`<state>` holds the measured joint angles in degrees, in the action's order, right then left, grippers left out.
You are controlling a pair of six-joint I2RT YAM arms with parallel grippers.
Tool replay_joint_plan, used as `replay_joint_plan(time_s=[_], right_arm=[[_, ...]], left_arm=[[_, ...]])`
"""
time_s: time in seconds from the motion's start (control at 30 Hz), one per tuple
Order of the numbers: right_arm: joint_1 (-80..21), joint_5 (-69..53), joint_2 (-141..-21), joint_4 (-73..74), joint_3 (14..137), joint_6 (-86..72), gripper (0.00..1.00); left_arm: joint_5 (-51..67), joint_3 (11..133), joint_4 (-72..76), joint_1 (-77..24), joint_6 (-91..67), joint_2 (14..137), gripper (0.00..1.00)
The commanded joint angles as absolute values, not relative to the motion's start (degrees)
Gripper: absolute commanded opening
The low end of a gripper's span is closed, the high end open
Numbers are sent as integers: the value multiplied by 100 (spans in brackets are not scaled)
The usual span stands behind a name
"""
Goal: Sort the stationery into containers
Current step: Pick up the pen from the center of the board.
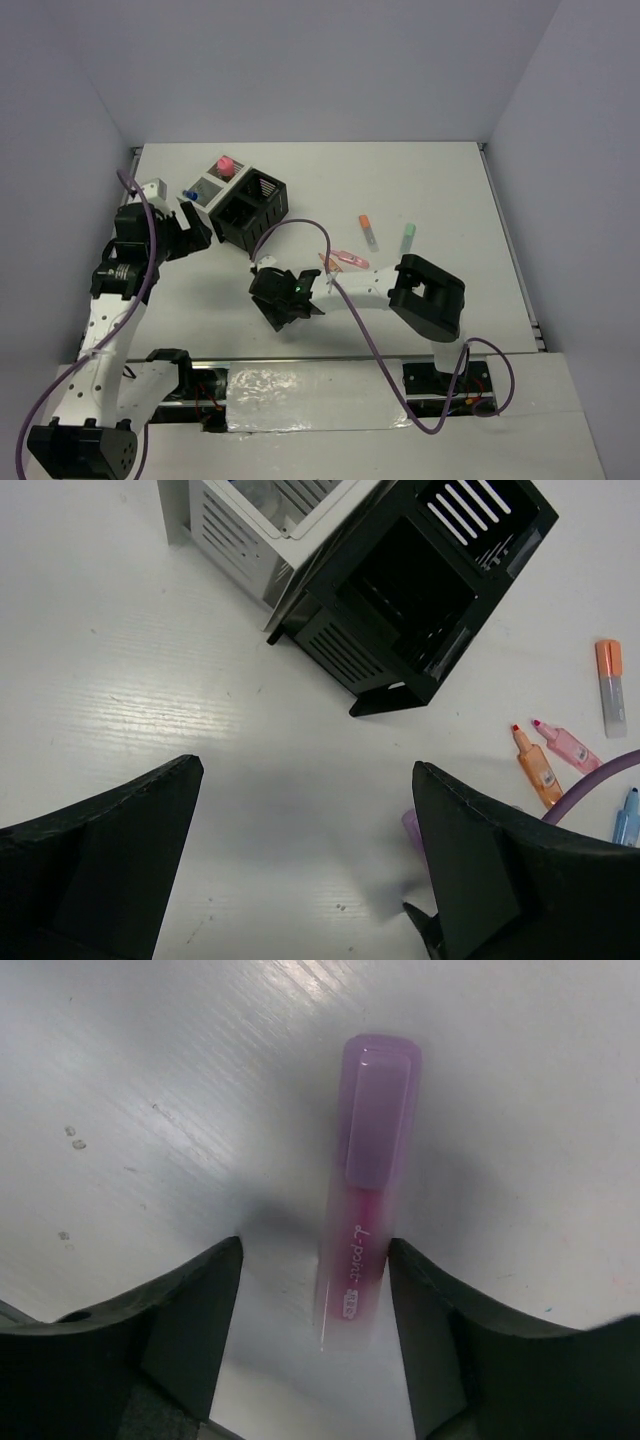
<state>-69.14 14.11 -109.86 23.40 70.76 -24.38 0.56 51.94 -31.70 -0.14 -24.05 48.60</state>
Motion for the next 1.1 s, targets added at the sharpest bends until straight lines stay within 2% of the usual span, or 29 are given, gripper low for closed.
replay_joint_plan(time_s=[0.0, 0.03, 0.1, 0.13, 0.17, 0.2, 0.4, 0.53, 0.73, 0.87, 0.93, 1.0, 1.03, 1.07], right_arm=[[-6952, 1240, -11153, 2268, 6891, -2470, 65], [-6952, 1196, -11171, 2215, 6873, -2461, 54], [-6952, 1099, -11153, 2162, 6820, -2452, 40], [-6952, 1081, -11110, 2084, 6786, -2452, 13], [-6943, 1090, -10988, 2031, 6689, -2487, 3], [-6943, 1107, -10891, 1969, 6619, -2496, 0], [-6935, 931, -9363, 686, 5670, -2224, 0], [-6934, 880, -8352, -233, 5169, -1891, 0], [-6935, 1029, -7331, -527, 4852, -1618, 0], [-6935, 1027, -7014, -493, 4886, -1450, 0], [-6935, 1230, -6891, -579, 4817, -1450, 0], [-6935, 1388, -6777, -580, 4808, -1441, 0], [-6935, 1423, -6785, -519, 4860, -1407, 0], [-6935, 1459, -6811, -458, 4904, -1389, 0]], left_arm=[[307, 5116, -2751, -18, -2329, 4790, 99], [351, 5115, -2768, -18, -2347, 4807, 99], [474, 5098, -2786, -18, -2373, 4799, 99], [562, 5089, -2777, -18, -2408, 4781, 99], [658, 5071, -2777, -18, -2434, 4764, 99], [946, 5036, -2734, -18, -2469, 4738, 99], [2739, 5027, -2496, -123, -2777, 5053, 99], [3487, 4843, -1630, -770, -3521, 5036, 99], [2919, 5089, -1362, -1984, -3911, 5282, 99], [2795, 5115, -1213, -2285, -3955, 5388, 97], [2629, 5098, -1222, -2434, -3973, 5423, 95], [2558, 5036, -1187, -2522, -3981, 5449, 88], [2575, 5019, -1143, -2540, -3999, 5449, 84], [2645, 4975, -1056, -2557, -4025, 5458, 73]])
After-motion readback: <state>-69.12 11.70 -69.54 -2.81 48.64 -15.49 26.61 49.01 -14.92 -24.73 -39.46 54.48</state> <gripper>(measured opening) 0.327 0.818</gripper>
